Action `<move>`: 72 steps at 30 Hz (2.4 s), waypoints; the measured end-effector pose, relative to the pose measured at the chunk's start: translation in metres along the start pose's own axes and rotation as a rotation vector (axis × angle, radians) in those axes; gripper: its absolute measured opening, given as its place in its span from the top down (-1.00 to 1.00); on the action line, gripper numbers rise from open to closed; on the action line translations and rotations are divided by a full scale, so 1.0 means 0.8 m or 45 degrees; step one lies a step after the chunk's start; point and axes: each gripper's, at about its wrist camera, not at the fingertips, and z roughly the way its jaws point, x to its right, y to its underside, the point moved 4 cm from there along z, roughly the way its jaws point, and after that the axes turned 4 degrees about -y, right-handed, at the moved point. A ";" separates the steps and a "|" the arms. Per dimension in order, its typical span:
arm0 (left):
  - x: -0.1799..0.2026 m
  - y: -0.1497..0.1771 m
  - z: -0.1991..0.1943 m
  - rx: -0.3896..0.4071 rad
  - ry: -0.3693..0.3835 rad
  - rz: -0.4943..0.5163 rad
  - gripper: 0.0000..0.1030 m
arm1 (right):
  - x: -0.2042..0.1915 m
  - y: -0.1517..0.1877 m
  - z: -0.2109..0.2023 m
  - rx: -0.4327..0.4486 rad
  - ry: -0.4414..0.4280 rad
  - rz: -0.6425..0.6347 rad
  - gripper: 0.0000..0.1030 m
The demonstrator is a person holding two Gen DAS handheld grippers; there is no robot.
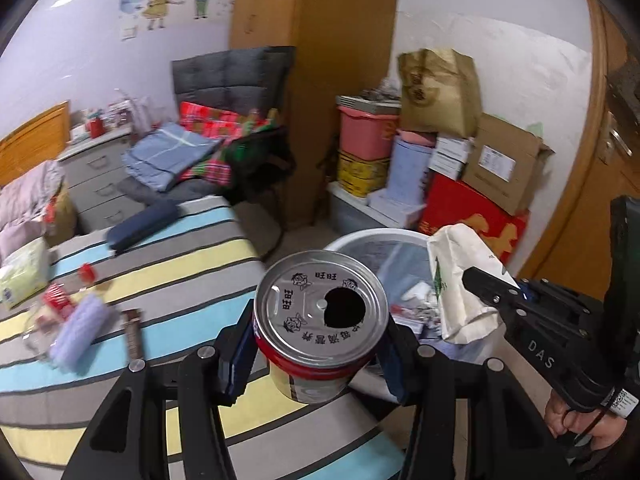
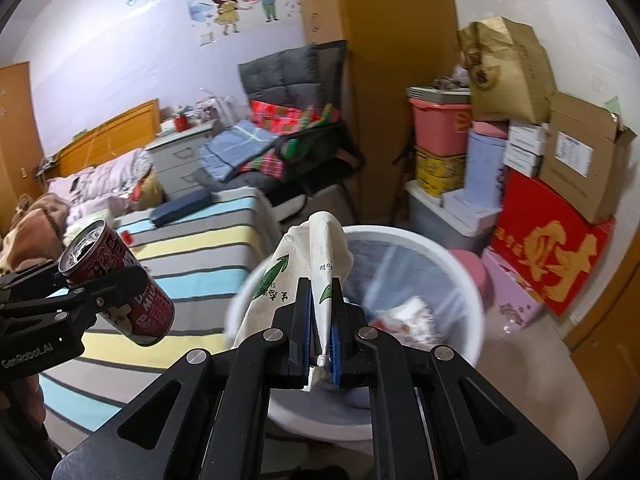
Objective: Collect trash
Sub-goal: 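Lift both held items and carry them over the wastebasket, then open both tools to drop the red can and cloth bag into the wastebasket, then move the left tool toward the white foam mesh while the right tool reaches the chocolate wrapper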
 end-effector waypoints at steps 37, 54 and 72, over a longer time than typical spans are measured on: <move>0.044 -0.006 0.072 -0.061 0.053 0.004 -0.29 | 0.077 0.019 0.036 -0.136 0.132 0.056 -0.16; -0.035 0.010 -0.003 0.037 -0.067 -0.088 -0.29 | 0.017 0.010 0.016 -0.038 0.033 0.032 -0.16; -0.206 0.059 -0.071 0.089 -0.286 -0.314 -0.29 | -0.086 0.018 0.043 -0.082 -0.126 -0.069 -0.16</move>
